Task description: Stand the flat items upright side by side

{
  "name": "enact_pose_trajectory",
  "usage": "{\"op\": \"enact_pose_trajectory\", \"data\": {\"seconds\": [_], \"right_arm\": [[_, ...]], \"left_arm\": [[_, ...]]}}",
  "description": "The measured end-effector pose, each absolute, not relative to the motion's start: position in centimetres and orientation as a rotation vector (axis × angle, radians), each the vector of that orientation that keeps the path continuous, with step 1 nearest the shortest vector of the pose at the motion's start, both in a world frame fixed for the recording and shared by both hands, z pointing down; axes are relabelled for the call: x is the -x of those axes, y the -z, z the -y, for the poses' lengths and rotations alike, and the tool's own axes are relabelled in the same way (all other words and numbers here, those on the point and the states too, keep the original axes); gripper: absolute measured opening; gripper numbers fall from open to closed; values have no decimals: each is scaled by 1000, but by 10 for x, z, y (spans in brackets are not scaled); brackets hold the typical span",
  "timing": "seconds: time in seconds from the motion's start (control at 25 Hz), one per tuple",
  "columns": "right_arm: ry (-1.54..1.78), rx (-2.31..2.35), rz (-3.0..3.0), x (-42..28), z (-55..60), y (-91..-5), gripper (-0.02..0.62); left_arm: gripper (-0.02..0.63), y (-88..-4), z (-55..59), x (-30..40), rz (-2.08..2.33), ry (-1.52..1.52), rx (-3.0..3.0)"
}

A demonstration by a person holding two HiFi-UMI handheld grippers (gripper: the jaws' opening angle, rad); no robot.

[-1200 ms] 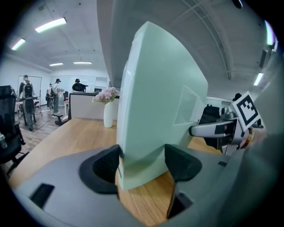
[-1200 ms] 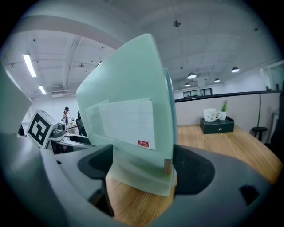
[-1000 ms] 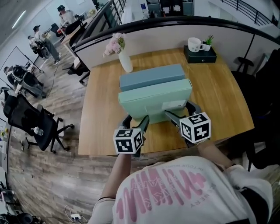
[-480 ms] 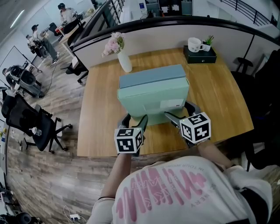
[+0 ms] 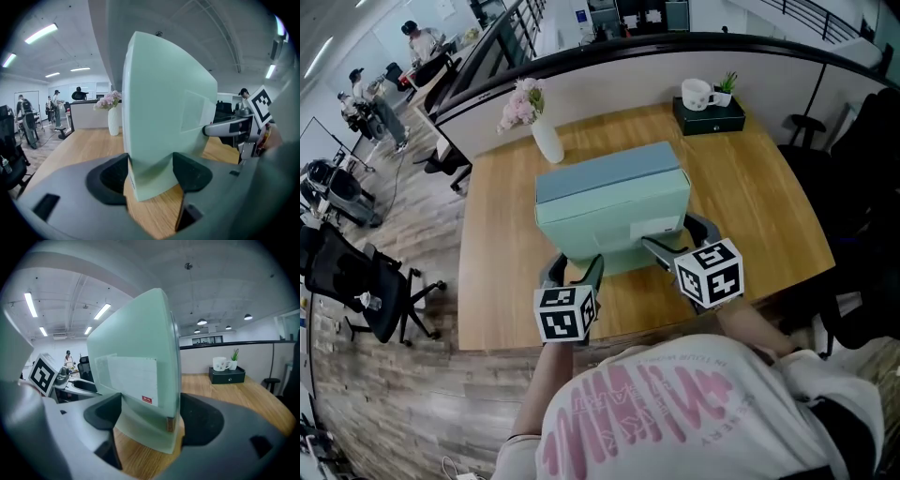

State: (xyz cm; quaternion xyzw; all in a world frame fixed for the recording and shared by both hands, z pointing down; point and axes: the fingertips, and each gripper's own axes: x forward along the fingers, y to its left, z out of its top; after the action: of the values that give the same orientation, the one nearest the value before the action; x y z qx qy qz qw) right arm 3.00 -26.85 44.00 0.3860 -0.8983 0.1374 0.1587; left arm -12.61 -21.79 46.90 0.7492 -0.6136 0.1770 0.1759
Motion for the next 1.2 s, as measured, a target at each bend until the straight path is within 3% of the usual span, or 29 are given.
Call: {"op": "enact_pose_trajectory", "data": {"seconds": [1.2], "right_arm": [[-561,-1137,2566,-48,262,-445,390]], "left_arm": [[267,-442,198,134,1767,-299,-2100]]}}
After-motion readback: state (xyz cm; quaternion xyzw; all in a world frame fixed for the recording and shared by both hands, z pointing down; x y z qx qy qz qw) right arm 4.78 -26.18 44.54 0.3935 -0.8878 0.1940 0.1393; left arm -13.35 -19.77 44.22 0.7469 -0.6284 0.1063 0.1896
